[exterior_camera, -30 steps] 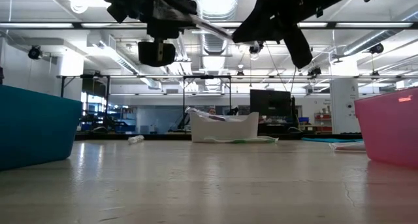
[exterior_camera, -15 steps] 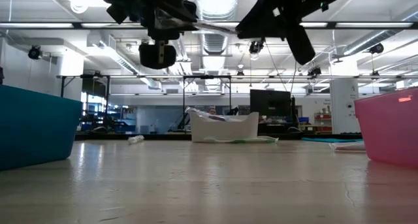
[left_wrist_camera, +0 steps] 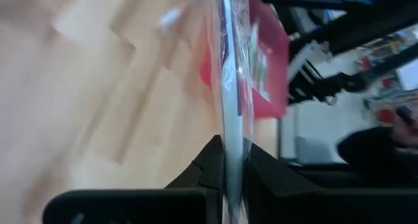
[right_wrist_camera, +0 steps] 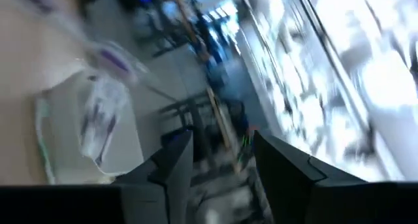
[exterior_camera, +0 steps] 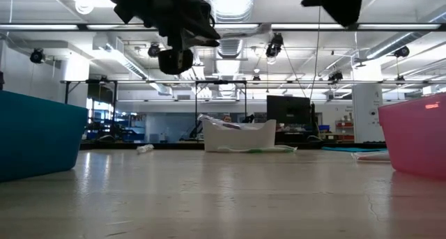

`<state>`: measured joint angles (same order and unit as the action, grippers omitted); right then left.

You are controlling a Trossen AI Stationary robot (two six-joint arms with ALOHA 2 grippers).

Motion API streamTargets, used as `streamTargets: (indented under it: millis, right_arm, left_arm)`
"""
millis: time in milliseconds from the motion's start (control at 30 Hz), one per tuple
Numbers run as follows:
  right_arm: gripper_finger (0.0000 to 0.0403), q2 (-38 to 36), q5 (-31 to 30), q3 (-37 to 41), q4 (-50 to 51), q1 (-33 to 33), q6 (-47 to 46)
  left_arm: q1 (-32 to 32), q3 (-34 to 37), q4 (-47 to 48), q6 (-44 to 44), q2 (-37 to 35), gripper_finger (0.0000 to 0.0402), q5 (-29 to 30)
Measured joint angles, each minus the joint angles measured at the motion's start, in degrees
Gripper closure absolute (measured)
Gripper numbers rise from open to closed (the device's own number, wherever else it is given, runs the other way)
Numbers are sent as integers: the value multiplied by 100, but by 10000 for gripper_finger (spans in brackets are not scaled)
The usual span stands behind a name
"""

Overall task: Pick & Place Toothbrushes
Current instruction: Put the violet toothbrush into the white bin

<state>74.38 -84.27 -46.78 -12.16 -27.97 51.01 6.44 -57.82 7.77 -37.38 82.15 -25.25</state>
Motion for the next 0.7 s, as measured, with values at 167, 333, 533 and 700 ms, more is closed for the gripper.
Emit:
streamTargets:
  millis: [167,333,533,700]
  right_arm:
    - [230,-487,-404,284,26,-221,-1939]
    - [220,-1096,97,724,467,-254,-3297]
    - [224,-1801,1367,1333,616,-193,-4683]
    - [239,-2103,2496,1729,582,17,-5605]
  left_arm:
    - [0,1,-270,834,0,372,786]
    - [0,11,-819,1553,0,372,1138]
    - [0,131,-1959,2295,0,372,1470]
    - [0,501,-3229,3067,69,372,1703]
